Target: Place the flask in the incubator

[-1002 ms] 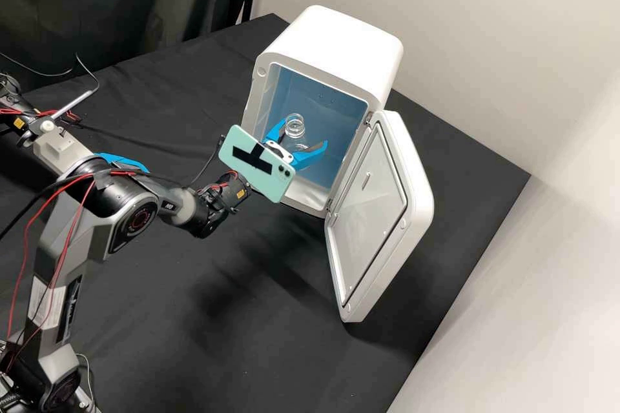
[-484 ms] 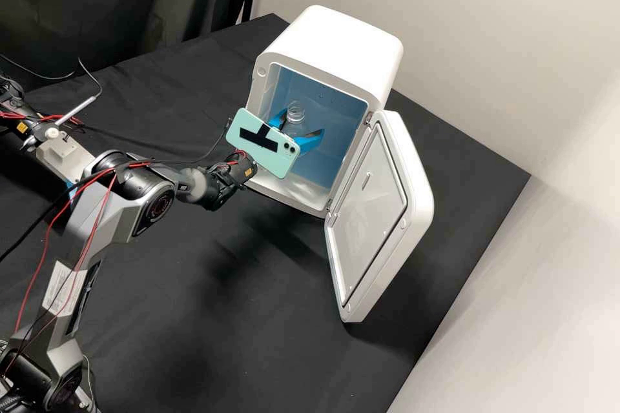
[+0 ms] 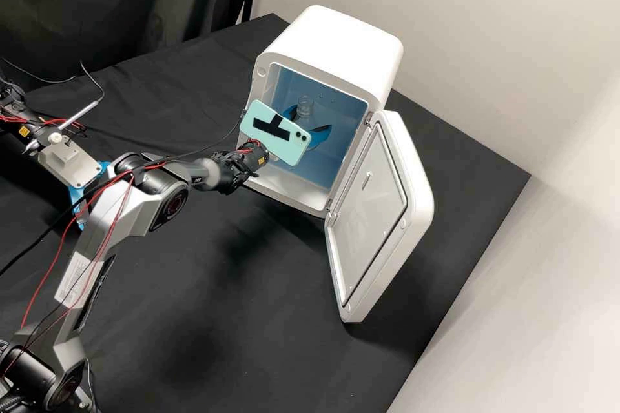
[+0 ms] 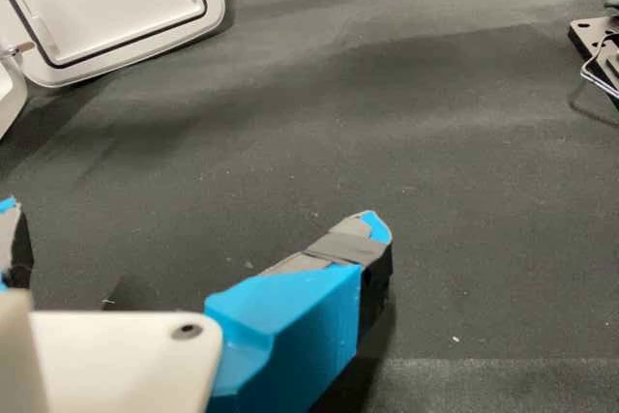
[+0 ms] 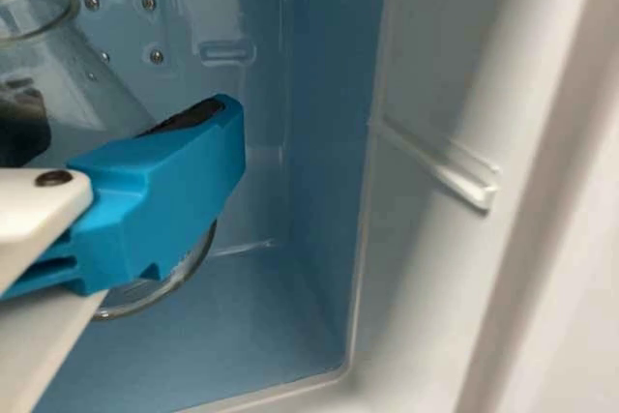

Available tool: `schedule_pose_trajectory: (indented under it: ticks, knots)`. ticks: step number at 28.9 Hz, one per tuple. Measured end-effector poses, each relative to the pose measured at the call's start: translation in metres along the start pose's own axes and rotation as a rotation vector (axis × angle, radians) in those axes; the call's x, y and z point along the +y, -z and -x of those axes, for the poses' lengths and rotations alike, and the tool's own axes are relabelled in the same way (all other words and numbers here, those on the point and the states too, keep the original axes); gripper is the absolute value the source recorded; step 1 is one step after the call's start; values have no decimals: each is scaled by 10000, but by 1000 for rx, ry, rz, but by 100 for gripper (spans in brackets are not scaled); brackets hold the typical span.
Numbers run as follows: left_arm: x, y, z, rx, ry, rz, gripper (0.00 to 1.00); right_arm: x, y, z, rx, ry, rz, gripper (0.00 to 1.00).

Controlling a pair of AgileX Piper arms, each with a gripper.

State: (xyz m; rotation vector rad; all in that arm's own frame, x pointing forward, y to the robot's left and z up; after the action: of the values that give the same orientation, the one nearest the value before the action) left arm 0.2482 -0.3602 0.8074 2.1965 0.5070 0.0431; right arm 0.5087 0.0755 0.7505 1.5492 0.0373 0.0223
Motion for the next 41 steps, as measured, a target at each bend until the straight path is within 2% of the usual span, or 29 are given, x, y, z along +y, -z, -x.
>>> schedule_pose_trajectory:
  ticks: [2,5,11,20,23,25,28,33,36,38,41]
  knots:
    - [0,0,0,0,0,-15,100,-26,-18,-24,-11,13,-4,0]
    - [-1,-18,-1,-7,1,-26,100,-35,-16,-51,-17,24,-7,0]
    - [-6,-42,-3,-16,3,-29,100,-4,15,-72,-12,17,-6,0]
    - [3,-41,-25,-16,0,-30,100,-13,9,-70,-16,24,-6,0]
    - [9,-41,-28,-16,-2,-30,100,-13,9,-70,-16,24,11,0]
    - [9,-41,-28,-16,-2,-30,100,-15,7,-73,-16,24,11,0]
    - [9,-41,-28,-16,-2,-30,100,-74,-12,-80,-20,34,11,0]
    - [33,-42,-44,-16,-11,-30,100,-284,-94,-84,-39,80,17,0]
    - [39,-42,-48,-16,-13,-30,100,-367,-127,-83,-45,96,20,0]
    - [39,-42,-48,-16,-13,-30,100,-407,-146,-83,-49,103,21,0]
    - [39,-41,-48,-14,-13,-29,100,-416,-154,-83,-50,105,22,0]
